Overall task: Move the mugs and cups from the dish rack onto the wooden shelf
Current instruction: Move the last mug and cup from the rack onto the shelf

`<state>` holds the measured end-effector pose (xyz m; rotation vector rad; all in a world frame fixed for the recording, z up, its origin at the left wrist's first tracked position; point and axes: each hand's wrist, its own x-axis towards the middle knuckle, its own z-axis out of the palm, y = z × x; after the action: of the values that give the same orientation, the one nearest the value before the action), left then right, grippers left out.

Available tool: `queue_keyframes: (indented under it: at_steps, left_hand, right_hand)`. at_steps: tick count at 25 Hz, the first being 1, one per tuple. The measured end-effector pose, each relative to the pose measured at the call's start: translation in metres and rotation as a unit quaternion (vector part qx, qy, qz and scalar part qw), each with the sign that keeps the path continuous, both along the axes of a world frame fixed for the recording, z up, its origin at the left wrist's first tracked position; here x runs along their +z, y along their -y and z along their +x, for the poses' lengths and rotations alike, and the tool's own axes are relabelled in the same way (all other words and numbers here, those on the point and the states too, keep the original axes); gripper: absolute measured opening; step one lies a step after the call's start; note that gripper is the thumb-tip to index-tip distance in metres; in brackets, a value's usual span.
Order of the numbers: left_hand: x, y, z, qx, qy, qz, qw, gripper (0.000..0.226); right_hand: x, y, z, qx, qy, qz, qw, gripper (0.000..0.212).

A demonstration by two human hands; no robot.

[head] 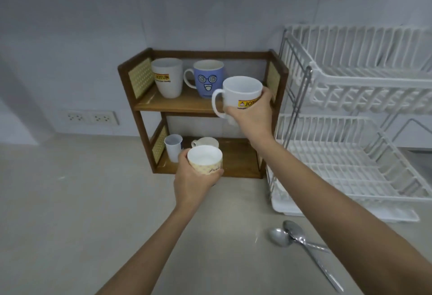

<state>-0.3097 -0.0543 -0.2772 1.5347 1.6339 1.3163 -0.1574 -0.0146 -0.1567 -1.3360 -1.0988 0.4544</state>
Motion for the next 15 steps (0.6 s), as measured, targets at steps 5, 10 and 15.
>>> queue_keyframes:
  at_steps: [5, 10, 15]
  left_hand:
    - [-0.003, -0.019, 0.011, -0.009, 0.006, -0.004, 1.0, 0.095]
    - [-0.004, -0.029, 0.015, -0.024, -0.001, 0.001, 1.0, 0.099]
    - [-0.007, -0.033, 0.009, -0.029, -0.005, 0.001, 1.0, 0.097]
  right_hand:
    - [0.023, -0.065, 0.006, -0.041, -0.004, 0.029, 0.999, 0.084]
    - [0.025, -0.1, 0.018, -0.081, -0.002, 0.029, 0.996, 0.096]
    - [0.012, -0.116, 0.033, -0.11, 0.003, -0.009, 0.994, 0.104]
